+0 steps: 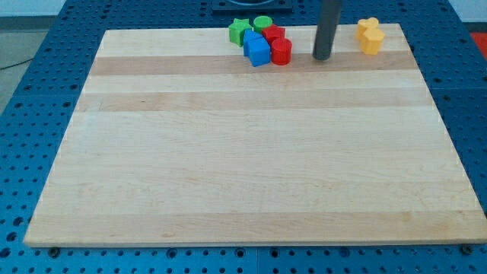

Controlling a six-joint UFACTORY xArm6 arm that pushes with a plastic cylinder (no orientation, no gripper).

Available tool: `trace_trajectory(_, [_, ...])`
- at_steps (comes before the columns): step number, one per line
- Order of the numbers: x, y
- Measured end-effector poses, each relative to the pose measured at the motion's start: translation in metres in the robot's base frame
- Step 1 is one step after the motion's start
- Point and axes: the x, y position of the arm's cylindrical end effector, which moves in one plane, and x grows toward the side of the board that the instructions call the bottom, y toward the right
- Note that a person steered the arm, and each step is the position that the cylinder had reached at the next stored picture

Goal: Adjust the blue blocks and red blocks at the bottom of the green blocks

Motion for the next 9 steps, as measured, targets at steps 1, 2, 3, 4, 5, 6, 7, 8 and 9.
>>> trace_trajectory(1, [-0.003, -0.030])
trace_trajectory(2, [-0.003, -0.044])
trace_trajectory(3, [-0.003, -0.050])
trace_trajectory(4, [-0.003, -0.032])
trace_trajectory(5, [-0.006, 0.008])
trace_trajectory(6, [-0.018, 0.004])
trace_trajectory(7, [-0.031, -0.016])
trace_trajectory(8, [-0.032, -0.025])
trace_trajectory(9, [-0.032, -0.042])
